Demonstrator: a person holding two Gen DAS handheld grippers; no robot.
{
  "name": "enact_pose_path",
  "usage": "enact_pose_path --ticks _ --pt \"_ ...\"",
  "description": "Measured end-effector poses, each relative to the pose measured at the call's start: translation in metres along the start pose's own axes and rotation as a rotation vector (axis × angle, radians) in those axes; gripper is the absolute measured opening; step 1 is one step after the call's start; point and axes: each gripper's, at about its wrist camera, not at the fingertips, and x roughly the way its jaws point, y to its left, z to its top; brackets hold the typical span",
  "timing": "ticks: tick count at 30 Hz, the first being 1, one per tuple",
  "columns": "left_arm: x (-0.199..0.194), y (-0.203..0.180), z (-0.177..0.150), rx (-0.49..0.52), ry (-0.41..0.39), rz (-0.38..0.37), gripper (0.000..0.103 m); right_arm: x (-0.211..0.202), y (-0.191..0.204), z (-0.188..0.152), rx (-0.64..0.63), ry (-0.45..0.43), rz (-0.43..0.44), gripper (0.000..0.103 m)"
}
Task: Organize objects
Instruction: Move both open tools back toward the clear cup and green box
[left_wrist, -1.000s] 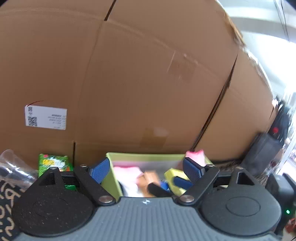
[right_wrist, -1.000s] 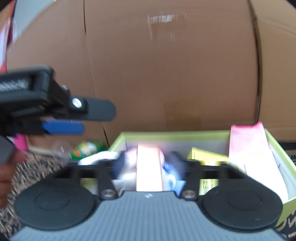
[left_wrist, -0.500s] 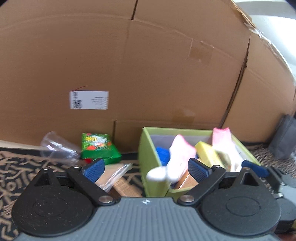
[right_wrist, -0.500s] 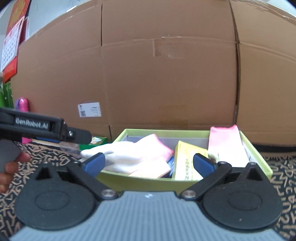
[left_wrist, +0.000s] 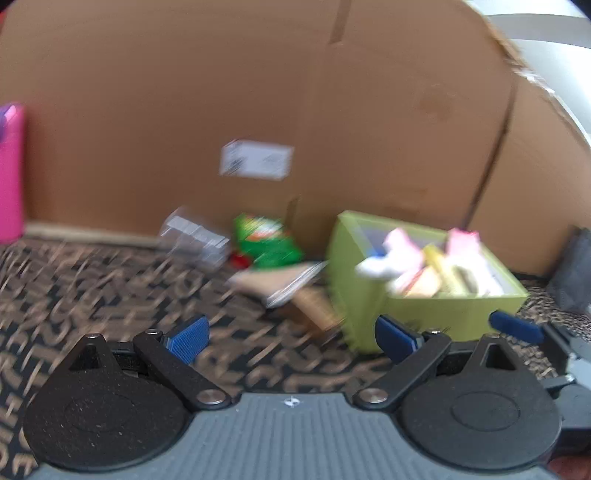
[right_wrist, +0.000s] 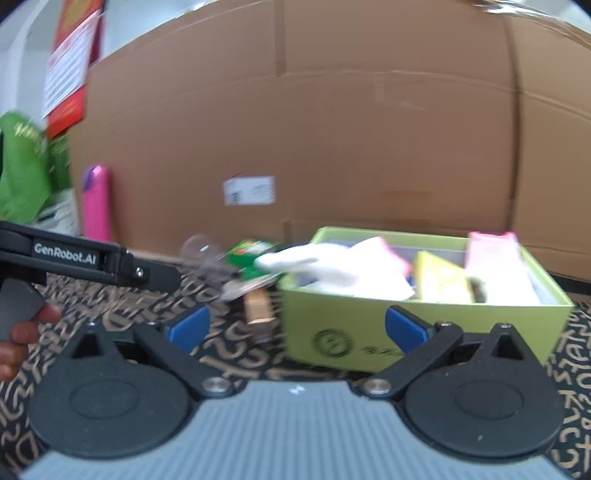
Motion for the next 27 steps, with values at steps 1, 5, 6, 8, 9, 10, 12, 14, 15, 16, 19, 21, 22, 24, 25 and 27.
enact_pose_path --ticks 1,5,6,8,9,10,12,14,15,16,19,21,22,24,25,27 --pt "-0.001 0.009 -0.005 -0.010 0.016 0.014 0.099 0.004 0.007 -0.002 -0.013 0.011 0.016 0.103" --pt "0.002 0.041 -0.021 -0.069 0.072 0.060 0.099 0.023 0.035 -0.007 -0.044 0.057 0.082 0.103" --pt "0.002 0.049 -0.023 -0.084 0.079 0.066 0.099 0.028 0.042 -0.007 -0.053 0.066 0.095 0.103" --pt "0.003 0.061 -0.024 -0.110 0.088 0.072 0.099 0.037 0.056 -0.008 -0.085 0.087 0.112 0.098" --pt "0.004 0.066 -0.023 -0.121 0.087 0.072 0.099 0.041 0.063 -0.008 -0.103 0.091 0.113 0.095" --pt "0.004 0.069 -0.021 -0.127 0.083 0.070 0.099 0.046 0.069 -0.008 -0.121 0.096 0.110 0.094" --pt "0.008 0.074 -0.015 -0.131 0.070 0.070 0.099 0.055 0.079 -0.007 -0.150 0.102 0.095 0.089" --pt "0.015 0.078 -0.008 -0.132 0.056 0.072 0.099 0.063 0.085 -0.005 -0.172 0.098 0.080 0.088" --pt "0.019 0.080 -0.004 -0.132 0.048 0.074 0.099 0.068 0.088 -0.003 -0.182 0.097 0.072 0.088" --pt "0.024 0.082 0.000 -0.135 0.038 0.076 0.099 0.072 0.090 -0.001 -0.191 0.096 0.068 0.088" --pt "0.044 0.085 0.017 -0.148 0.023 0.078 0.099 0.090 0.096 0.006 -0.220 0.097 0.065 0.086" --pt "0.058 0.088 0.027 -0.142 0.022 0.081 0.099 0.103 0.100 0.010 -0.250 0.096 0.063 0.086" --pt "0.064 0.089 0.031 -0.140 0.020 0.081 0.099 0.109 0.102 0.012 -0.269 0.097 0.061 0.086" --pt "0.078 0.094 0.040 -0.145 0.016 0.089 0.099 0.123 0.106 0.015 -0.305 0.095 0.060 0.086" --pt "0.085 0.097 0.045 -0.149 0.013 0.102 0.099 0.130 0.108 0.016 -0.320 0.099 0.056 0.086" --pt "0.099 0.102 0.055 -0.142 -0.004 0.126 0.099 0.146 0.108 0.018 -0.336 0.115 0.047 0.084"
